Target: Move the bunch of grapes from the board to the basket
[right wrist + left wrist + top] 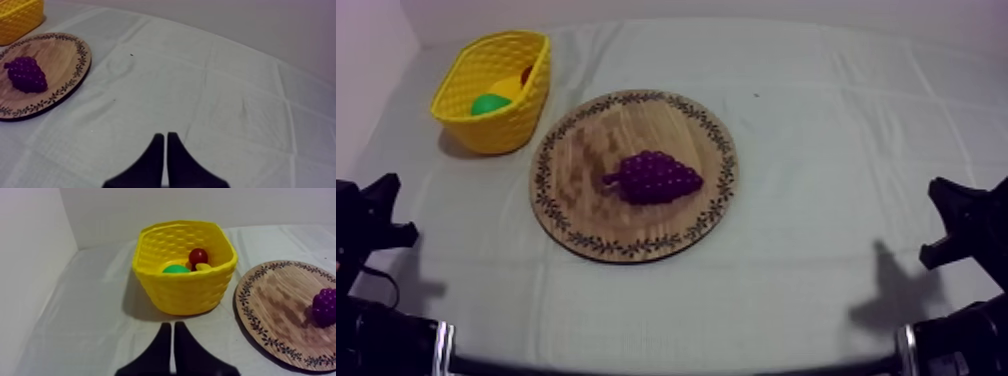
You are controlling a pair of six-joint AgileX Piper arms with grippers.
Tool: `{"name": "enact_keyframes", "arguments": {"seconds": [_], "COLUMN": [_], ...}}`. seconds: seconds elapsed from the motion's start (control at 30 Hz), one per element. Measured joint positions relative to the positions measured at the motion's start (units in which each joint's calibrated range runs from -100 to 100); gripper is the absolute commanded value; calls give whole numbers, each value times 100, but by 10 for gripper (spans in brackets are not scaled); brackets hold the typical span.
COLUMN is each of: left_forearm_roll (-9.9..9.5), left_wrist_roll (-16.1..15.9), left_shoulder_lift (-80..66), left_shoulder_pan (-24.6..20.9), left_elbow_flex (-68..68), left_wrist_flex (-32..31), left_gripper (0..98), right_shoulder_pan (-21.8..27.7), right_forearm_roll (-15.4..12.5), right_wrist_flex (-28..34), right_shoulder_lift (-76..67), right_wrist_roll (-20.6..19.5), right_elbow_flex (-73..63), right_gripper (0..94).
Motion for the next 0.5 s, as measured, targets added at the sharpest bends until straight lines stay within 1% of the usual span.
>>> {"name": "enact_keyframes", "arguments": {"seconds": [0.13, 0.23, 0.3, 0.4, 0.43, 0.5], "left_forearm_roll": [77, 77, 77, 92, 92, 92], "left_wrist_roll": [98, 370, 615, 1163, 1328, 1687], "left_shoulder_lift": [0, 0, 0, 0, 0, 0], "left_shoulder_pan": [115, 158, 162, 167, 167, 167], "left_elbow_flex": [0, 0, 6, 27, 27, 38], "left_wrist_flex": [36, 28, 28, -170, -229, -269], "left_gripper": [1, 1, 1, 29, 51, 128], "right_shoulder_pan": [0, 0, 0, 0, 0, 0], "right_forearm_roll": [0, 0, 0, 0, 0, 0], "right_wrist_flex": [0, 0, 0, 0, 0, 0], "right_shoulder_lift": [0, 0, 0, 0, 0, 0], "right_wrist_roll": [0, 0, 0, 0, 0, 3], "right_elbow_flex": [0, 0, 0, 0, 0, 0], "right_gripper": [4, 4, 4, 4, 4, 4]}}
